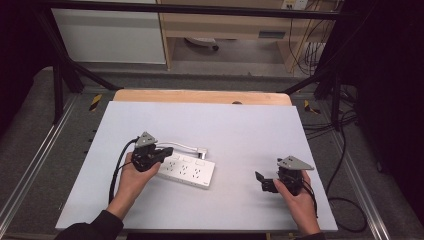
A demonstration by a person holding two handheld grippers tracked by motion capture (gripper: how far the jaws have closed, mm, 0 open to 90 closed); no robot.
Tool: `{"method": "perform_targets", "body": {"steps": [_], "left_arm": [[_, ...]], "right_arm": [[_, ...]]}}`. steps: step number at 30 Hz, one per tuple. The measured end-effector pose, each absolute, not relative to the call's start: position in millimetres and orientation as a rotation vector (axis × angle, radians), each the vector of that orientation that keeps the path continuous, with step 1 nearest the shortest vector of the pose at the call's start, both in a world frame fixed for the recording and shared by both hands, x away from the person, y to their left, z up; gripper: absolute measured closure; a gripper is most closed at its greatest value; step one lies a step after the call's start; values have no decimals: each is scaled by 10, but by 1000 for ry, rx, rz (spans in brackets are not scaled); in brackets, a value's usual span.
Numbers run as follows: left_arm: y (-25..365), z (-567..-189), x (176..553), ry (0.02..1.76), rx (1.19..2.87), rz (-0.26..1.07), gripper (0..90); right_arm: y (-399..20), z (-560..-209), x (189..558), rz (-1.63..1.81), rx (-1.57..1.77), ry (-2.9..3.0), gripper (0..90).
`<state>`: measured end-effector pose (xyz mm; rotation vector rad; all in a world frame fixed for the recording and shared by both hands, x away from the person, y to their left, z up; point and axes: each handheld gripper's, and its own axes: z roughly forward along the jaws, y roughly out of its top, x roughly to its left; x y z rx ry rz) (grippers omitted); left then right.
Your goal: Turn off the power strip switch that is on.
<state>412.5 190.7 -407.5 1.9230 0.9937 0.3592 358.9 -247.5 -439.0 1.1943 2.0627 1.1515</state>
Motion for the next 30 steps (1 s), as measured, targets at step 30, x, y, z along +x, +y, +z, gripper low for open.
{"method": "perform_targets", "body": {"steps": [30], "left_arm": [[1696,-4253,4255,1002,2004,334,900]], "right_arm": [[-2479,-4379,3581,1157,1192,2057,33]]}}
